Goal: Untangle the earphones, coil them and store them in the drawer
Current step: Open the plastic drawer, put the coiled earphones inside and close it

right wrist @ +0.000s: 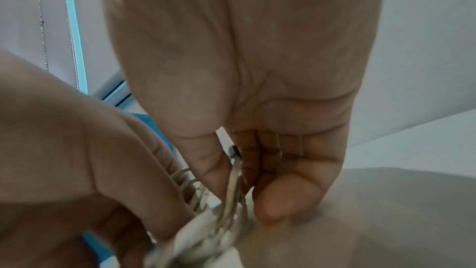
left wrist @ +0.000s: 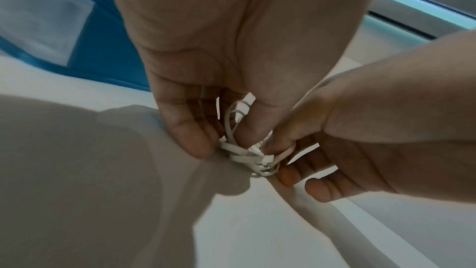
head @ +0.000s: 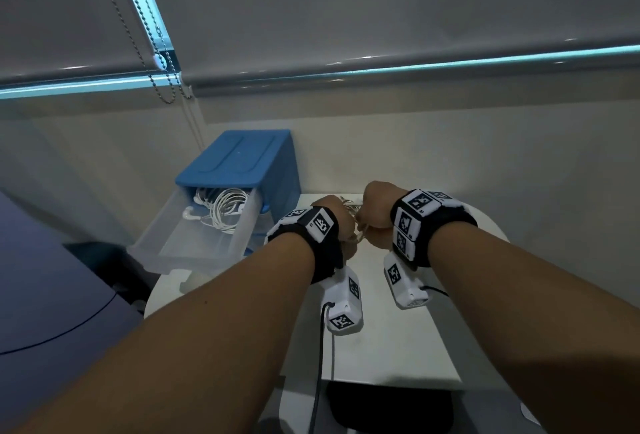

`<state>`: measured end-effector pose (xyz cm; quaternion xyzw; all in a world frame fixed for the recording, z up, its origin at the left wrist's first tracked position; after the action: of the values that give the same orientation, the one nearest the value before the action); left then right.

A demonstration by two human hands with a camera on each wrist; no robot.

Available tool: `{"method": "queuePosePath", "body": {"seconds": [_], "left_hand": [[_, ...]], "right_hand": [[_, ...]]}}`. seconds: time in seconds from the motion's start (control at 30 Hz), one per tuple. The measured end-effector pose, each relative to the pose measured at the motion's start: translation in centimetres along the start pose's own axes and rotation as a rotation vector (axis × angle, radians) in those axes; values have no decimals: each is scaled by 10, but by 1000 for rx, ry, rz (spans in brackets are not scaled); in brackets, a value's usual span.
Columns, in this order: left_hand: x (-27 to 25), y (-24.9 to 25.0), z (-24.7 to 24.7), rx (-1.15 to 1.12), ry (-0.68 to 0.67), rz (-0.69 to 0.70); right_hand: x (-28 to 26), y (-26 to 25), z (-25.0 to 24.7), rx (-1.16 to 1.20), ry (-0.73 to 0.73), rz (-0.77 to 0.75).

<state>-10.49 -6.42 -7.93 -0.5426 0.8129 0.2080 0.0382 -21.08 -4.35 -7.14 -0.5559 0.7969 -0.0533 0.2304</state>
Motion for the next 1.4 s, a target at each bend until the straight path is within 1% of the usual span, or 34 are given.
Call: {"method": "queuePosePath", "body": {"seconds": [0.07, 0.13, 0.27, 0.37, 0.47, 0.57, 0.67, 0.77, 0.87, 0.93, 1.03, 1.17, 1.3, 1.4], "left_hand": [[-3, 6, 0, -25, 6, 18], [-5, 11, 0, -135, 40, 36], [-10, 10, -5, -516, 104, 48], [-24, 15, -18, -735, 174, 148], [-41, 20, -34, -806, 241, 241], [-60, 23, -57, -805, 302, 307], [-81, 27, -83, -704, 323, 385], [-102, 29, -108, -577, 312, 460], [-119, 23, -128, -484, 293, 508], [-128, 13, -140, -446, 285, 528], [-137, -7, -153, -516, 260, 535], [-145, -38, -171, -625, 331, 554], [-153, -64, -183, -729, 326, 582], [-155, -85, -191, -744, 347, 570]], "right_hand": [[-8, 2, -1, 15, -28, 18], [-18, 6, -4, 104, -65, 20], [-32, 28, -15, 541, -37, 77], [-47, 32, -25, 787, -12, 81], [-67, 29, -40, 889, 6, 53], [-89, 22, -54, 849, -9, 24], [-110, 14, -73, 699, 68, -39], [-131, -3, -91, 703, 92, -145], [-146, -26, -97, 664, 47, -274], [-154, -43, -96, 683, 22, -358], [-157, -63, -94, 735, 22, -406], [-152, -89, -88, 716, 17, -440], [-142, -110, -89, 598, 160, -456], [-137, -129, -86, 591, 179, -463]]}}
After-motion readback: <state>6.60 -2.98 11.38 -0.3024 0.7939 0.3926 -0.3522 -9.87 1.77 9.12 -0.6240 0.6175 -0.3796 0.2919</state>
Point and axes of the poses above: each hand's wrist, its own x-axis towards the middle knuckle, its own z-axis out of the palm, y = z × x, the point moved 5 cm from there along x, towards the middle knuckle, and after that the axes turned 3 degrees about z, right-handed, at the moved point
